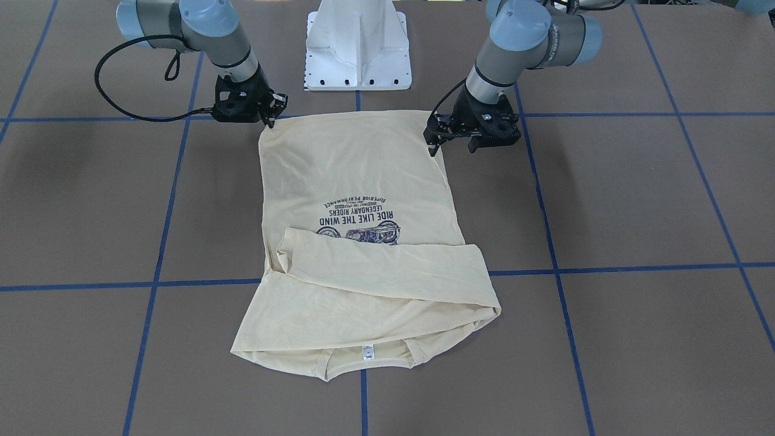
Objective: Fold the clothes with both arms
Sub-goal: 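Grasp the hem corners nearest the robot with both grippers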
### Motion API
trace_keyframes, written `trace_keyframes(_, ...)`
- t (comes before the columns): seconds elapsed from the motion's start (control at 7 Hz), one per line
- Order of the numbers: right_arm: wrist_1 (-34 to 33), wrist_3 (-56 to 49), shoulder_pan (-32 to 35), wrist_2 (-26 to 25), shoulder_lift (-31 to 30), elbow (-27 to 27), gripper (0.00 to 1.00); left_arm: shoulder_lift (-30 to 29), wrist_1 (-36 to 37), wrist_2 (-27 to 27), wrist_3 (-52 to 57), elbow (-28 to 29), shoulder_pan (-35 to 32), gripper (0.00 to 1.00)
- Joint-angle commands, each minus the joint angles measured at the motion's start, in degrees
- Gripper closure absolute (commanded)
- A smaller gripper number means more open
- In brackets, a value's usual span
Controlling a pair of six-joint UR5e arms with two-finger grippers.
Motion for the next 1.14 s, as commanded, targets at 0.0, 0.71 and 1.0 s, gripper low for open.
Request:
trace_keyframes(0.0,0.11,-0.03,0.39,0.09,0.38,0.50,1.00,0.30,2.15,0.25,-6.63,-0.66,8.14,0.01)
trace_keyframes(0.71,0.03,-0.03,0.75,0.18,0.64,0.51,1.00,0.30,2.33,0.34,-9.30,-0.22,12.31,0.17)
trace_keyframes(1.0,0.11,-0.03,1.01,0.18,0.64,0.51,1.00,0.04,5.03,0.34,-9.30,-0.74,10.91,0.17)
